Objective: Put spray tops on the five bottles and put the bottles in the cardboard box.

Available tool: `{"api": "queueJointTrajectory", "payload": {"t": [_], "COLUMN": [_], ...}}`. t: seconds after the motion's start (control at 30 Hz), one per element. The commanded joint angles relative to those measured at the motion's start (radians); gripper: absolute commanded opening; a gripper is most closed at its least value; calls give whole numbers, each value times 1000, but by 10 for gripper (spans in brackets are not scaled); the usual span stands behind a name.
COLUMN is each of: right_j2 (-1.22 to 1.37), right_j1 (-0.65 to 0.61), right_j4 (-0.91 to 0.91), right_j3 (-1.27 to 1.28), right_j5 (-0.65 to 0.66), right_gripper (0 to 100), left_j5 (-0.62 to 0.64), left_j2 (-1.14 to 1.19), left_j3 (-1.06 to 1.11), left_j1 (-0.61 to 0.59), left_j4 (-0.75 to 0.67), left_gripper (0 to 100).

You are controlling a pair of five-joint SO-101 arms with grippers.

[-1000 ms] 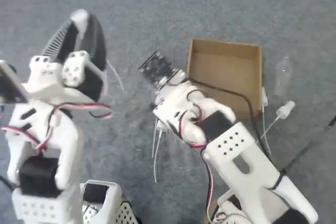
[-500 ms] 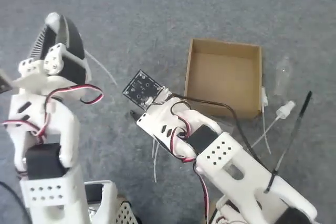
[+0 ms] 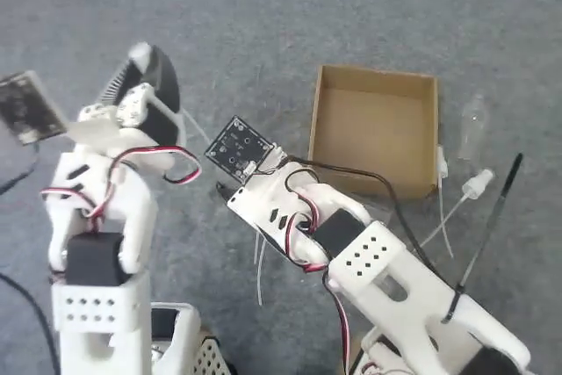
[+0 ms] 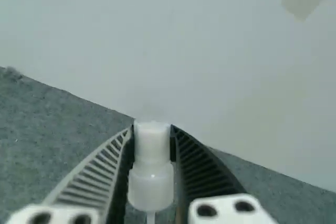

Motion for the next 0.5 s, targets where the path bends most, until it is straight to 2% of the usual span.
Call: {"api": "queueJointTrajectory", "payload": {"t": [0.0,0.2,0.33,0.47], "right_j2": [-54,-154,-234,-286], "right_j1": [5,58,53,53], "right_j4": [-48,-225,-292,-278], "right_j3": [-11,97,181,232], "right_j5": [-15,-135,-138,-132], "right_gripper": [6,6,6,6], "left_j5": [3,-118,-203,-242], "left_j2": [-15,-15,-12,-9], "left_j3": [39,59,64,67], "left_j1": [5,48,152,216], "left_j4": [3,17,80,103], "left_gripper": [12,12,12,13]}}
